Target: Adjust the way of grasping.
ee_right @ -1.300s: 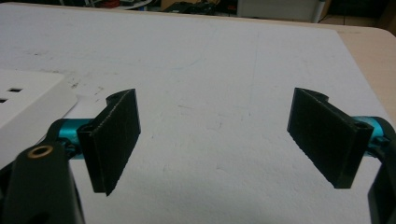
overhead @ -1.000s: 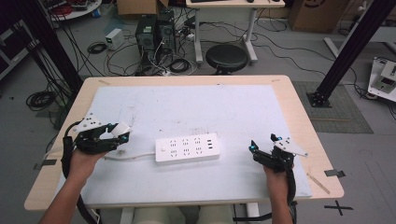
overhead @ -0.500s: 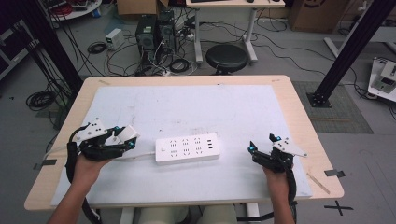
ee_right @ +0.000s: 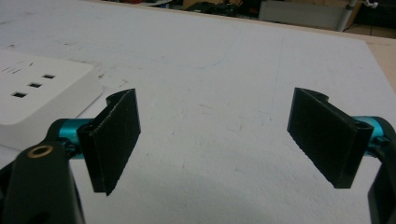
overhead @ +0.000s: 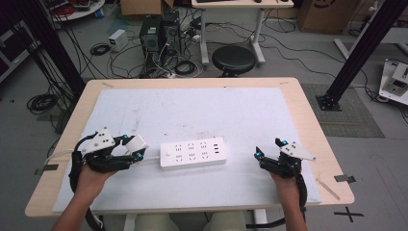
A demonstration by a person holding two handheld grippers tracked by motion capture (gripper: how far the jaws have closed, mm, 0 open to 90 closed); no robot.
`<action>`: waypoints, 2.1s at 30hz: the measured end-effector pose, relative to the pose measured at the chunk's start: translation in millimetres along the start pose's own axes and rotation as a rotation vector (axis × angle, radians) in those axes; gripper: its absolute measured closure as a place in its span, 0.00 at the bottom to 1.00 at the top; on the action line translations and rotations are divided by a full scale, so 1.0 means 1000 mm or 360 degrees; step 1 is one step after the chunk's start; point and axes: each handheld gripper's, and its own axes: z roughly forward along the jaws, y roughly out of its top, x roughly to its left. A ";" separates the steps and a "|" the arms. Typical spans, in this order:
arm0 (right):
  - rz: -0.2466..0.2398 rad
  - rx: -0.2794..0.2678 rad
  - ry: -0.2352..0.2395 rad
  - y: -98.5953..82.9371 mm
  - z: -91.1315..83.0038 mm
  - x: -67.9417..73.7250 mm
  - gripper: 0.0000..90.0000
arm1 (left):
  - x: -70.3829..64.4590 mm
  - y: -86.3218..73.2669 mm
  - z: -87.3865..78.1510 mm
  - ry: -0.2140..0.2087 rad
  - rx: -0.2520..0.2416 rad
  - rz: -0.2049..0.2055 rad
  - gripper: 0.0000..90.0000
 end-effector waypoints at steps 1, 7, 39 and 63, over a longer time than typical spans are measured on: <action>0.0003 -0.0002 0.0004 0.000 0.000 0.000 0.20 | 0.000 0.000 0.000 -0.0003 0.0000 0.0005 0.47; 0.0074 0.0017 0.0072 0.001 -0.001 -0.001 0.20 | -0.006 0.006 0.003 -0.0029 -0.0012 0.0027 0.47; -0.0011 0.0210 0.0934 0.082 0.001 0.074 0.20 | -0.062 0.022 0.033 -0.0290 0.0148 0.0435 0.47; 0.0203 0.0520 0.1329 0.079 0.026 0.114 0.23 | -0.093 0.026 0.058 -0.0340 0.0176 0.0698 0.47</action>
